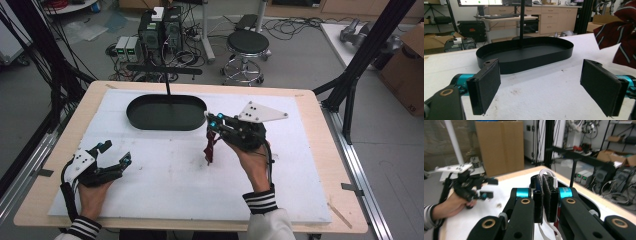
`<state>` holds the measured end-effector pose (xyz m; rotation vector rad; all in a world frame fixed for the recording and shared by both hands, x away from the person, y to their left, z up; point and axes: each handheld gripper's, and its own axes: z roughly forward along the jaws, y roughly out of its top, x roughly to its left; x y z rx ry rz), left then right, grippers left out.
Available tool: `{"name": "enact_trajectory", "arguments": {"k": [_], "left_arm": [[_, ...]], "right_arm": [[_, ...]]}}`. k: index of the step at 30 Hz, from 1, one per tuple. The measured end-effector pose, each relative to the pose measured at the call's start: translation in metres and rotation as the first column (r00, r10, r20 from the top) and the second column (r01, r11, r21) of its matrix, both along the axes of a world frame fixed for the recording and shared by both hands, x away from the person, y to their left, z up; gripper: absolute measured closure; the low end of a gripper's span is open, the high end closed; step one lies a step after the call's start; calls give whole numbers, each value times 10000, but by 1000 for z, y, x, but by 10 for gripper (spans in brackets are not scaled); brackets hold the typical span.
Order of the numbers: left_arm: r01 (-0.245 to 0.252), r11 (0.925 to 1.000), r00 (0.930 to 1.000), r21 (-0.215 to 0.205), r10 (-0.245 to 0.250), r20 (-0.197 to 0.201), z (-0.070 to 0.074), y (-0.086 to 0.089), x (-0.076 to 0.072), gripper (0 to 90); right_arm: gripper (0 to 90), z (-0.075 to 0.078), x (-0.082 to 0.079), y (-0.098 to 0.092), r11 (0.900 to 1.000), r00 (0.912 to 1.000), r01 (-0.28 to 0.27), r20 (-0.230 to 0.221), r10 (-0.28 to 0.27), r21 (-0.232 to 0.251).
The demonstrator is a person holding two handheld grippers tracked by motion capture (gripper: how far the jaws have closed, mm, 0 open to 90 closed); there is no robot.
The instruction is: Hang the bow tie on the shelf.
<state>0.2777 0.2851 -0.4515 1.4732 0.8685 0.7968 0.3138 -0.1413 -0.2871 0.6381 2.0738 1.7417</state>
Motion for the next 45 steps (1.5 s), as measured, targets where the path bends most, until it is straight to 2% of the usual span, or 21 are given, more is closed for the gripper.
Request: {"name": "enact_trajectory", "arguments": {"k": [5,9,14,16,18,27,34,39,45], "left_arm": [[-6,10000,10000,-24,6,50,0,0,0,168],[18,10000,10000,-54,-18,84,0,0,-1,168],[12,10000,10000,-73,-11,75,0,1,-1,168],[-3,10000,10000,-69,3,66,0,1,0,168],[-22,9999,10000,-116,23,53,0,1,0,168],[-1,9999,10000,-141,2,30,0,1,0,168],[-12,9999,10000,-146,12,-2,0,1,0,168],[-22,9999,10000,-150,21,-20,0,1,0,168],[0,9999,10000,-129,-1,-46,0,2,1,168]], "right_arm": [[875,4,15,14,9987,9994,334,85,-338,394],[875,5,26,23,9971,9983,574,73,-579,503],[875,5,41,28,9957,9985,529,60,-536,766],[875,5,48,29,9951,9988,484,-87,-478,859],[875,6,56,31,9963,9989,433,-220,-418,736],[875,13,86,39,9996,9993,291,-222,-289,57],[875,16,108,41,9999,9990,138,-425,-134,82],[876,14,128,52,9996,9972,-258,-693,267,138],[875,15,141,65,9991,9968,-428,-679,431,56]]}}
